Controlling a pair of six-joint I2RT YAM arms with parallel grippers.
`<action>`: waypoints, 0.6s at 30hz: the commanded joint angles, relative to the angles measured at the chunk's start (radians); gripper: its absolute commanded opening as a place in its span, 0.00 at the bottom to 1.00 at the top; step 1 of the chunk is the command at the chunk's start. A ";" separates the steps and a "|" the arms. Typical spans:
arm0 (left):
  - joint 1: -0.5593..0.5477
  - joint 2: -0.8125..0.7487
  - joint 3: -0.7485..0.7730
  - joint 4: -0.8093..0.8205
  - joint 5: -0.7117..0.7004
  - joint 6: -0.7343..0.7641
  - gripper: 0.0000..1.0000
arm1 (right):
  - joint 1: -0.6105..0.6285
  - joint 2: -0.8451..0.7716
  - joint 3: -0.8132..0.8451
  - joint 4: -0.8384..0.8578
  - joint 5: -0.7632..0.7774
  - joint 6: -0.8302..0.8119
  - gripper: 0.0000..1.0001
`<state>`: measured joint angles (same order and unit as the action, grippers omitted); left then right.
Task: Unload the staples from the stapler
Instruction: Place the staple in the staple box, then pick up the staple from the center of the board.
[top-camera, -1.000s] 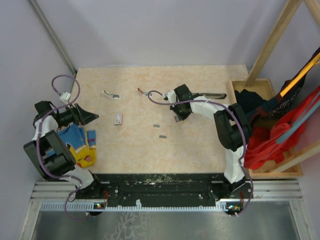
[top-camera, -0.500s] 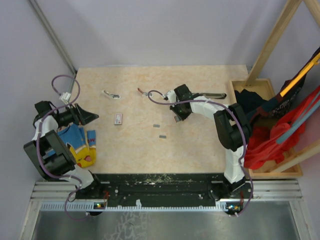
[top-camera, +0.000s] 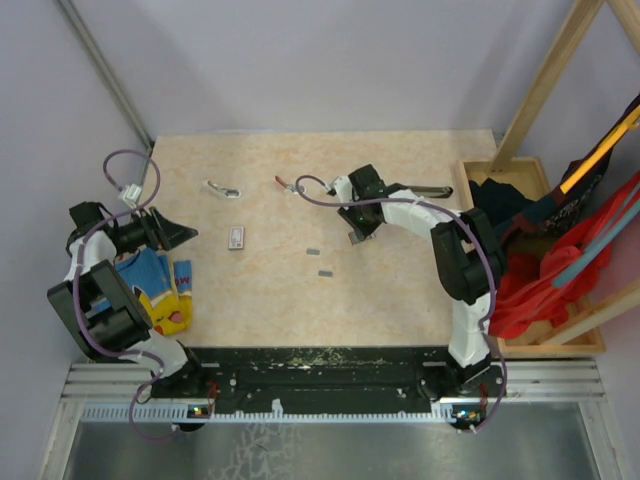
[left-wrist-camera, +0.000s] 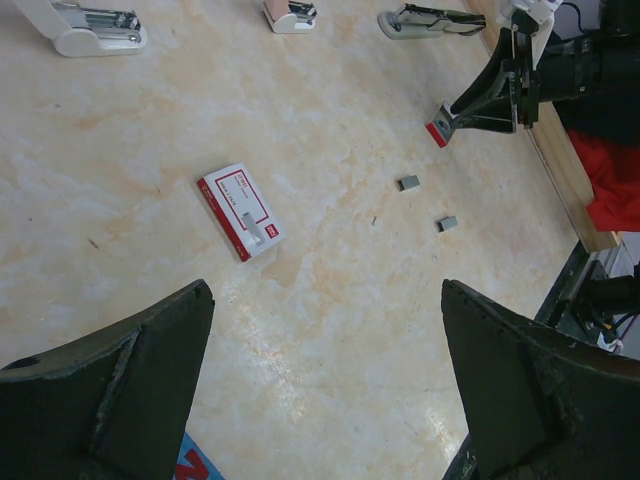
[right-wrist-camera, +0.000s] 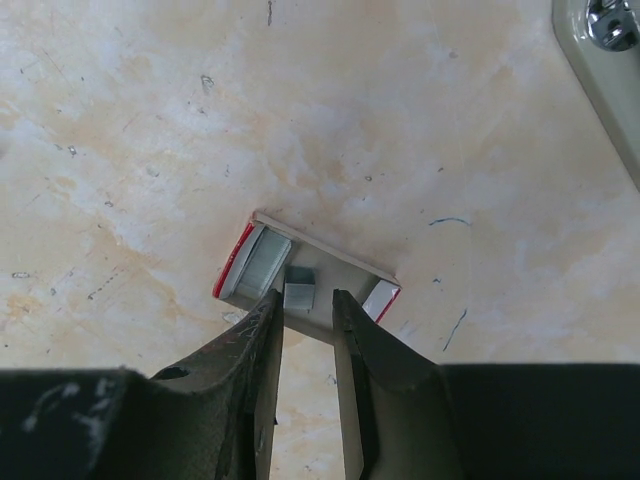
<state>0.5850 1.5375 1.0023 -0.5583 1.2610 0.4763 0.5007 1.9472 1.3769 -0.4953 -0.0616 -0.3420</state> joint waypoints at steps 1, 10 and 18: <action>0.006 0.008 0.003 -0.007 0.023 0.022 1.00 | -0.007 -0.084 0.058 0.014 -0.011 0.015 0.28; 0.006 0.004 0.003 -0.008 0.024 0.022 1.00 | -0.008 -0.085 0.054 0.010 -0.041 0.055 0.41; 0.006 0.004 0.003 -0.008 0.024 0.023 1.00 | -0.008 -0.043 0.045 0.004 -0.039 0.134 0.56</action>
<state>0.5850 1.5375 1.0027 -0.5583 1.2610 0.4763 0.5007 1.9137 1.3842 -0.5037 -0.0898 -0.2668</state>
